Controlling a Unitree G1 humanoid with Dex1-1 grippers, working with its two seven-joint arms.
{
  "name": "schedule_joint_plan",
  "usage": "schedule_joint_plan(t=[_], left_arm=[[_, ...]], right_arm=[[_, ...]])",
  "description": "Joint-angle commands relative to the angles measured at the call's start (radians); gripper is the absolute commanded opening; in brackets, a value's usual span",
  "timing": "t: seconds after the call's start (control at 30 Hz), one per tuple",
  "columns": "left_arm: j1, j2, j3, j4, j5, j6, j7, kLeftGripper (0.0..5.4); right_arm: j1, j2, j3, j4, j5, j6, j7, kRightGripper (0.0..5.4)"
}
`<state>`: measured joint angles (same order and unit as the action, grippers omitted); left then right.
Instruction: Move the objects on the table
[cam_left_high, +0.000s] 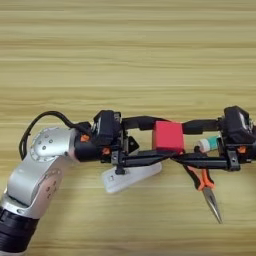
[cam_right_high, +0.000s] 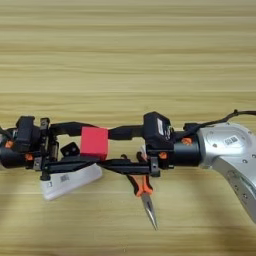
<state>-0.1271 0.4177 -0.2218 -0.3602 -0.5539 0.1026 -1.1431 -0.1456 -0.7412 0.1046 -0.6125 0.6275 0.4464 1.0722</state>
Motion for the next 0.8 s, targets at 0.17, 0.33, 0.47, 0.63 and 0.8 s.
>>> schedule_joint_plan(t=[0.17, 0.33, 0.47, 0.63, 0.8], left_arm=[[-0.002, 0.006, -0.005, 0.002, 0.015, -0.006, 0.005, 2.32], [-0.001, 0.002, -0.008, 0.007, 0.018, -0.012, 0.006, 2.23], [-0.001, 0.001, -0.009, 0.009, 0.018, -0.014, 0.007, 2.23], [-0.002, -0.003, -0.014, 0.016, 0.022, -0.019, 0.007, 2.23], [-0.002, -0.006, -0.013, 0.020, 0.023, -0.023, 0.010, 2.23]], right_arm=[[0.002, -0.005, -0.025, 0.000, 0.007, 0.003, -0.014, 2.29], [0.002, 0.002, -0.026, 0.002, 0.010, 0.003, -0.022, 3.02], [-0.001, 0.010, -0.031, 0.001, 0.021, 0.007, -0.033, 3.40], [-0.005, 0.016, -0.035, 0.000, 0.034, 0.012, -0.043, 3.94], [-0.004, 0.016, -0.041, -0.004, 0.049, 0.017, -0.050, 4.41]])
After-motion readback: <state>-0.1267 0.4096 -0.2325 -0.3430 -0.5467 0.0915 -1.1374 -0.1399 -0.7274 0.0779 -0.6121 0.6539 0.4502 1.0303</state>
